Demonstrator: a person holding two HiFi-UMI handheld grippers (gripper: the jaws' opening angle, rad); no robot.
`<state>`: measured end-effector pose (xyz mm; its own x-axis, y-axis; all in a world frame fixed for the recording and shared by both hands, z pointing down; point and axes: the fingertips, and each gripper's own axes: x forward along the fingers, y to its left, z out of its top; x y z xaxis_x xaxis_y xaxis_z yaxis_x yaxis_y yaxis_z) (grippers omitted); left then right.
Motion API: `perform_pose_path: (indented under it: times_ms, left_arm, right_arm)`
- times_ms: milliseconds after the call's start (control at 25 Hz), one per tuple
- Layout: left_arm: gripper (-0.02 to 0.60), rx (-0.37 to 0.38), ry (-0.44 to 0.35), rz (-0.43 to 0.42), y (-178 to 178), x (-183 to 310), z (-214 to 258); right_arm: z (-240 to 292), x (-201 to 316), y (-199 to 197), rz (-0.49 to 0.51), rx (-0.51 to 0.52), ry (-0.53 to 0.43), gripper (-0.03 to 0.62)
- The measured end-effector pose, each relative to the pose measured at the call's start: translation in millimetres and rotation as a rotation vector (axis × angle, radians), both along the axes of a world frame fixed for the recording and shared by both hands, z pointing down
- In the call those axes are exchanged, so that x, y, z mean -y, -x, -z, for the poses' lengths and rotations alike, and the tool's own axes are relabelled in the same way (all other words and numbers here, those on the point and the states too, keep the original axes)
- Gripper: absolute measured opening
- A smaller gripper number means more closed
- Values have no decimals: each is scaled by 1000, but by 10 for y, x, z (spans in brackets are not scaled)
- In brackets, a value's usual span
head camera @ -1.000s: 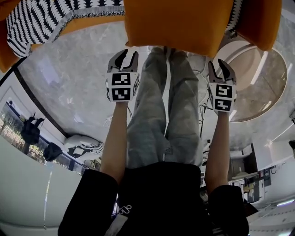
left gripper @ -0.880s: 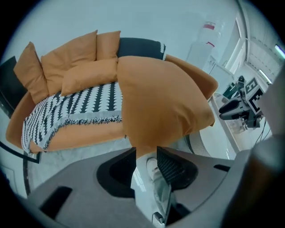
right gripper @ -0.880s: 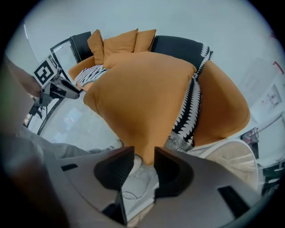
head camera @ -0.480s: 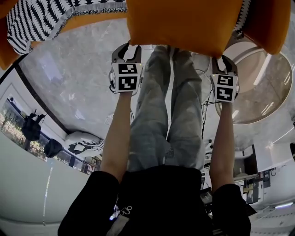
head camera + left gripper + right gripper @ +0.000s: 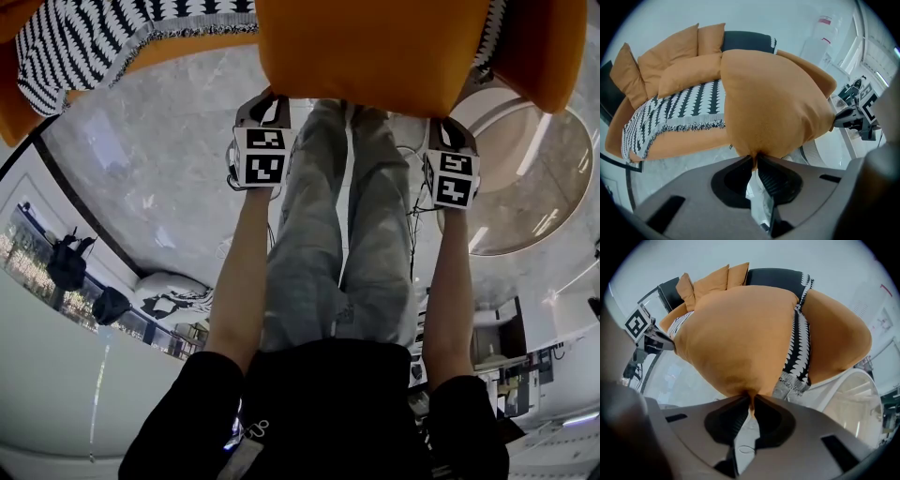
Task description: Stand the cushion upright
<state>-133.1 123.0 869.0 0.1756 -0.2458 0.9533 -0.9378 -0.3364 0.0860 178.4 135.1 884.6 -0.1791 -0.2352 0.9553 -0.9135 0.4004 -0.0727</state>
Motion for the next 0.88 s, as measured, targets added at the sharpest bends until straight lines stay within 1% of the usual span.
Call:
perform_pose_path:
  times_ms: [160,320,480,640,880]
  left_arm:
    - [28,-14,4,-22,193,15,159]
    - [23,-62,2,-13,70,105,450]
    - [18,-78,0,-32,24,115,743]
    - [18,-95,-24,-50,-9,242,961]
    - [16,-142,-71,-47,45,463,1344]
  right_arm:
    - [157,35,209,-67,37,3,26]
    - [444,102,92,-88,44,-18,23]
    - [739,108,54,-113,48,-28,21]
    - [976,232,4,-136,65,-58,20]
    - [1391,402,42,-198,115,-134,17]
